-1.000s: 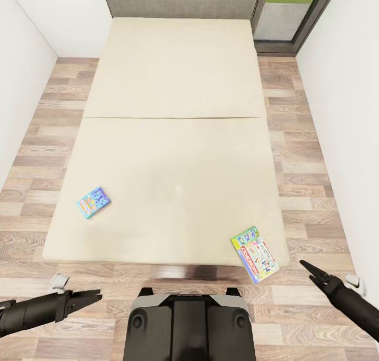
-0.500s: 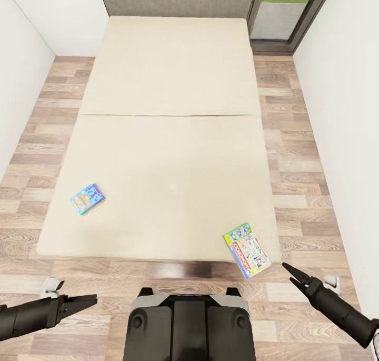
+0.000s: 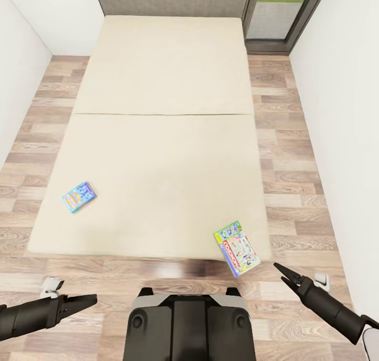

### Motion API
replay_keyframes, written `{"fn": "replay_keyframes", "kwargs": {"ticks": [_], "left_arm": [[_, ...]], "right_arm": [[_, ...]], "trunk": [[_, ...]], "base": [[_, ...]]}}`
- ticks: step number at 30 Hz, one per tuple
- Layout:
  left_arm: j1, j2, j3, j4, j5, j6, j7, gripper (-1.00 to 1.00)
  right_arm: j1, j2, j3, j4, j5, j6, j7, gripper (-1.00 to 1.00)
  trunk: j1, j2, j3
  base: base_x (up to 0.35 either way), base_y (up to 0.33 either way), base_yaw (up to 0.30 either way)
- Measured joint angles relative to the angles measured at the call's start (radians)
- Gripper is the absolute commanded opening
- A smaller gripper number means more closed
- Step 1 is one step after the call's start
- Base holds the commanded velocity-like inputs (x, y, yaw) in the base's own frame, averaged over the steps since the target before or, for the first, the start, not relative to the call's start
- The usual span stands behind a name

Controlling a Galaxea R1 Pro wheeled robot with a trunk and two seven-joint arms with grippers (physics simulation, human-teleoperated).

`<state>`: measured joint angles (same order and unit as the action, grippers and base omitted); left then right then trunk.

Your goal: Put all the toys in the child's room - the three board games (two on the bed and one on the table), the two jigsaw puzzles on the table, and the tennis ball on the table - inside the toy box on the table in the child's room.

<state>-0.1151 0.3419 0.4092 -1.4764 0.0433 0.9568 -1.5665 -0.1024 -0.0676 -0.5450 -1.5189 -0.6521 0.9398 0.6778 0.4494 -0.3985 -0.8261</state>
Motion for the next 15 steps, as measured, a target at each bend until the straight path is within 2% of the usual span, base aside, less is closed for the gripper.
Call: {"fn": "replay_keyframes", "kwargs": {"ticks": [9,15], "left_arm": [[0.0,0.0,0.0,0.0,-0.001,-0.01,0.0,1.0],[0.0,0.0,0.0,0.0,-0.001,-0.012,0.0,1.0]], "right_arm": [[0.0,0.0,0.0,0.0,-0.001,0.0,0.0,1.0],[0.0,0.0,0.0,0.0,-0.002,0.0,0.0,1.0]], "trunk": [[0.0,0.0,0.0],[0.0,0.0,0.0]], "base": [[-0.001,-0.14,0.0],[0.0,-0.237,0.0]]}}
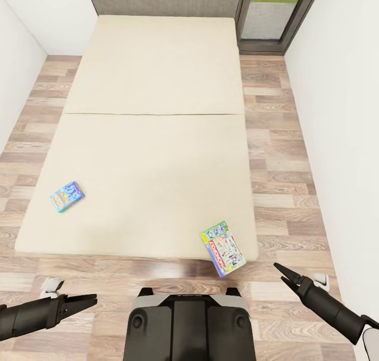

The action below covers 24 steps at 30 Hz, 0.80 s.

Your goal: Put all the toys in the child's room - the three board games (two on the bed and one on the table), the two jigsaw puzzles on the table, and the tennis ball on the table - inside the toy box on the table in the child's room.

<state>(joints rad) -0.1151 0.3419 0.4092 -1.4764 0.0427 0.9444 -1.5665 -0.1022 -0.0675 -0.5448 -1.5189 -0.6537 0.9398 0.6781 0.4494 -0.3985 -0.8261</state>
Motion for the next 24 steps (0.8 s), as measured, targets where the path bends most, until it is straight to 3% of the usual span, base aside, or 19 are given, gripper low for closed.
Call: {"fn": "replay_keyframes", "kwargs": {"ticks": [24], "left_arm": [[0.0,-0.001,0.0,0.0,0.0,-0.001,0.0,1.0]], "right_arm": [[0.0,0.0,0.0,0.0,0.001,0.0,0.0,1.0]], "trunk": [[0.0,0.0,0.0]], "base": [[0.0,-0.287,0.0]]}}
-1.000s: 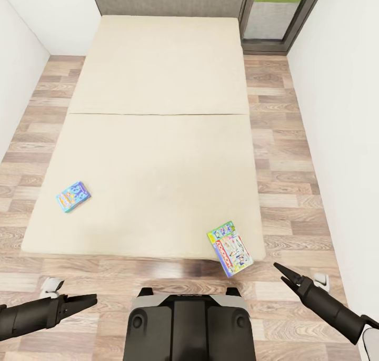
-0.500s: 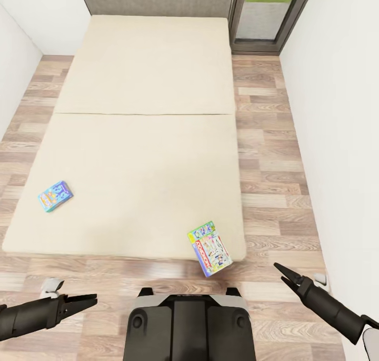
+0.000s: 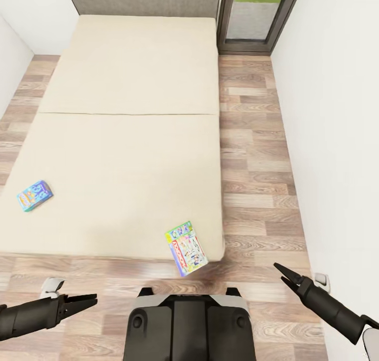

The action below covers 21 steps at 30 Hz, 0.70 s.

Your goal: Put all the toys in the child's room - the three board games (two on the bed and one on the table), the two jigsaw puzzles on the table, and the tennis ball on the table - inside the toy box on the table in the child's room.

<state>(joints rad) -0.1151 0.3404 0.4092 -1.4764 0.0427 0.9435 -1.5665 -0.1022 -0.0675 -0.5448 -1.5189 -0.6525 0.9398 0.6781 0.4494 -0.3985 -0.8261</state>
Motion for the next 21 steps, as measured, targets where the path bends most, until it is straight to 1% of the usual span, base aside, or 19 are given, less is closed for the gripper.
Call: {"fn": "replay_keyframes", "kwargs": {"ticks": [8,16,21], "left_arm": [[0.0,-0.001,-0.001,0.0,0.0,0.001,0.0,1.0],[0.0,-0.001,-0.001,0.001,-0.001,0.001,0.0,1.0],[0.0,-0.002,-0.002,0.001,-0.001,0.0,0.0,1.0]], "right_arm": [[0.0,0.0,0.0,0.0,0.0,-0.001,0.0,1.0],[0.0,0.0,0.001,0.0,0.002,-0.001,0.0,1.0],[0.0,0.0,0.001,0.001,0.001,-0.002,0.0,1.0]], "trunk": [[0.0,0.0,0.0],[0.0,0.0,0.0],[0.0,0.0,0.0]], "base": [[0.02,-0.127,0.0],[0.01,-0.227,0.0],[0.002,-0.164,0.0]]}}
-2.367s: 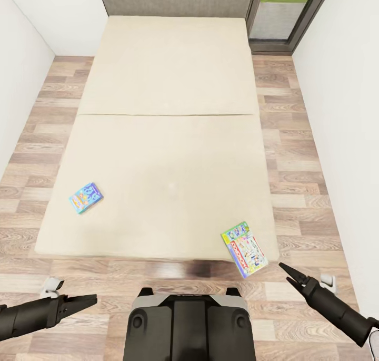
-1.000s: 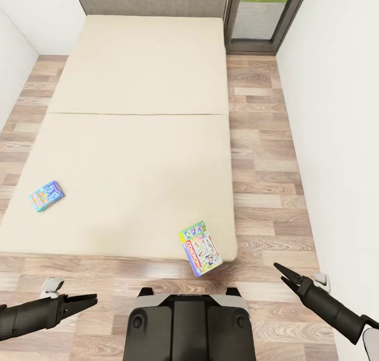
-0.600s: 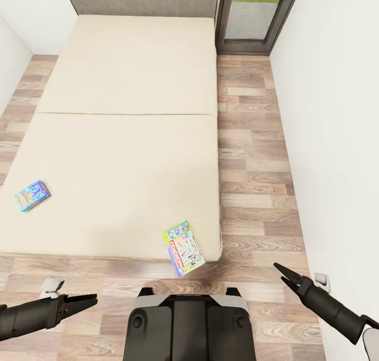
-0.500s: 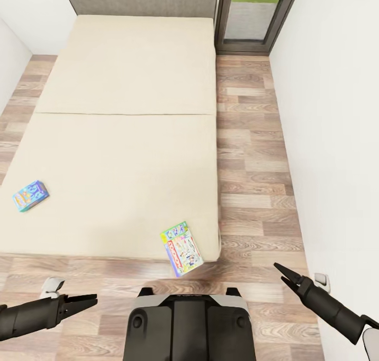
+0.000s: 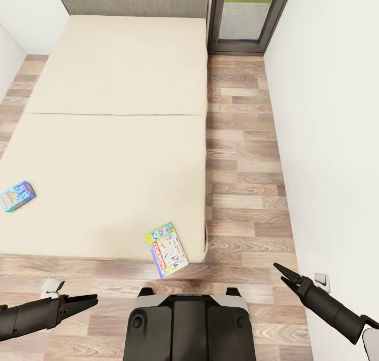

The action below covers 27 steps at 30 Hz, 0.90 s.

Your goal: Put all the toys in the child's room - the three board games (two on the bed and one on the table), the two jigsaw puzzles on the table, and the tennis ball on the table - inside the toy box on the table in the child's room.

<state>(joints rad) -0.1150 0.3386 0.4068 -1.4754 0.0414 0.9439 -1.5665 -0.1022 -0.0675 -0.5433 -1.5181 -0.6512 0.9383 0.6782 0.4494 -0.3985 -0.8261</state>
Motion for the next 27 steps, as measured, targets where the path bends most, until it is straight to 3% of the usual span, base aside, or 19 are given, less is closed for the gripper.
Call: {"fn": "replay_keyframes", "kwargs": {"ticks": [7,14,18,23,27], "left_arm": [[-0.001,-0.007,-0.004,0.004,-0.003,-0.008,0.0,1.0],[-0.005,-0.042,-0.006,0.016,-0.006,-0.065,0.008,1.0],[-0.01,-0.058,-0.007,0.025,-0.006,-0.082,0.045,1.0],[-0.045,-0.103,-0.009,0.08,-0.005,-0.119,0.151,1.0],[-0.096,-0.125,-0.009,0.192,-0.007,-0.195,0.207,1.0]], "right_arm": [[0.0,0.001,0.002,0.0,0.0,0.0,0.0,1.0],[0.0,0.001,0.005,0.0,0.001,0.001,0.001,1.0],[0.0,0.001,0.006,-0.001,0.002,0.001,0.001,1.0],[0.0,0.001,0.008,-0.002,0.003,0.001,0.002,1.0],[0.0,0.001,0.009,-0.004,0.003,0.002,0.002,1.0]], "trunk": [[0.0,0.0,0.0],[0.0,0.0,0.0],[0.0,0.0,0.0],[0.0,0.0,0.0],[0.0,0.0,0.0]], "base": [[0.001,-0.067,0.0],[0.0,-0.013,0.0],[0.0,-0.004,0.0],[0.0,-0.001,0.0],[0.0,0.0,0.0]]}}
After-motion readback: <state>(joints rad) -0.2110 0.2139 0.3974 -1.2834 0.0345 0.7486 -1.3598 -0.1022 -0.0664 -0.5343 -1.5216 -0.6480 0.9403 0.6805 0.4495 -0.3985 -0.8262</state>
